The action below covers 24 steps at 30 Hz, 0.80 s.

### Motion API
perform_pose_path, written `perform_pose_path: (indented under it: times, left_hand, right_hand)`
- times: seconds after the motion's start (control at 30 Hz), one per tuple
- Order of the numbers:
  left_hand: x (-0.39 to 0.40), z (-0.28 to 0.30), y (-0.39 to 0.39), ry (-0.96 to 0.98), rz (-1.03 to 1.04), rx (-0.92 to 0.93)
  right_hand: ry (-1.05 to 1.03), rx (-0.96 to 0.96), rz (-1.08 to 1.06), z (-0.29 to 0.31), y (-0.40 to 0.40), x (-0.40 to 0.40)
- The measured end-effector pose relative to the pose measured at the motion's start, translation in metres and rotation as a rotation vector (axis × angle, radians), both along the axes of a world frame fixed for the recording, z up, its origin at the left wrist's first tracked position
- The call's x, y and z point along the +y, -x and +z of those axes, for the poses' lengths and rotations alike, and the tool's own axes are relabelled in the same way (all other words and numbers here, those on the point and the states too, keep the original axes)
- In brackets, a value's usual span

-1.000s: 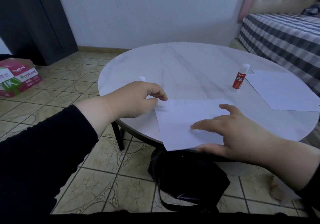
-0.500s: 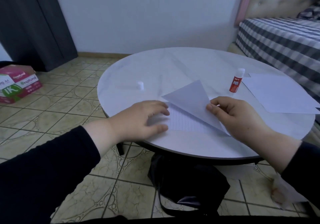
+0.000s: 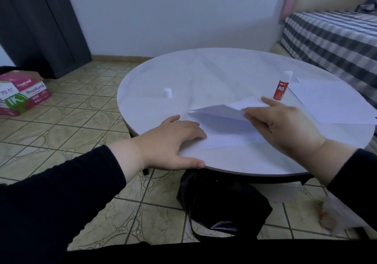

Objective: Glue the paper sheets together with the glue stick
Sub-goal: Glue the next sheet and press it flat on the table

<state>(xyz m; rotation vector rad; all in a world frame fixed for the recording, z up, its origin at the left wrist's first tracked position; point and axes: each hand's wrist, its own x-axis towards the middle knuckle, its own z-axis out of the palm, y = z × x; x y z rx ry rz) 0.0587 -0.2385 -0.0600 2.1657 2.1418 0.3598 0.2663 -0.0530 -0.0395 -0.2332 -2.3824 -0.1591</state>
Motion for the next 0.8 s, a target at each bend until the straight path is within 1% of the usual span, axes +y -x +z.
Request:
perform_pose_path:
  times: [0.07, 0.17, 0.27, 0.37, 0.43, 0.5, 0.57, 0.7, 0.8]
  left_hand:
    - [-0.002, -0.001, -0.001, -0.035, -0.020, -0.005]
    - [-0.003, -0.003, -0.002, -0.072, -0.039, -0.049]
    - [-0.007, -0.005, -0.003, -0.090, -0.020, -0.124]
    - [-0.012, -0.011, -0.002, -0.103, 0.023, -0.214]
    - [-0.015, -0.017, -0.002, -0.165, 0.013, -0.261]
    - [-0.015, -0.021, -0.003, -0.243, -0.005, -0.279]
    - [-0.015, -0.022, -0.003, -0.270, -0.003, -0.265]
    - [-0.015, -0.023, -0.002, -0.192, 0.002, -0.194]
    - [-0.015, -0.021, -0.001, -0.147, -0.002, -0.164]
  right_hand:
    - [-0.067, -0.124, 0.003, -0.008, 0.005, 0.000]
    - [-0.105, -0.241, -0.002, -0.017, 0.008, -0.001]
    - [-0.017, -0.435, -0.022, -0.017, 0.008, -0.009]
    - [0.090, -0.446, -0.019, -0.018, 0.007, -0.012]
    - [0.126, -0.382, -0.006, -0.016, 0.007, -0.013]
    - [0.159, -0.341, 0.019, -0.017, 0.006, -0.011]
    - [0.171, -0.330, 0.015, -0.016, 0.005, -0.010]
    - [0.087, -0.270, 0.058, -0.017, 0.007, -0.015]
    - [0.073, -0.257, 0.088, -0.021, 0.006, -0.016]
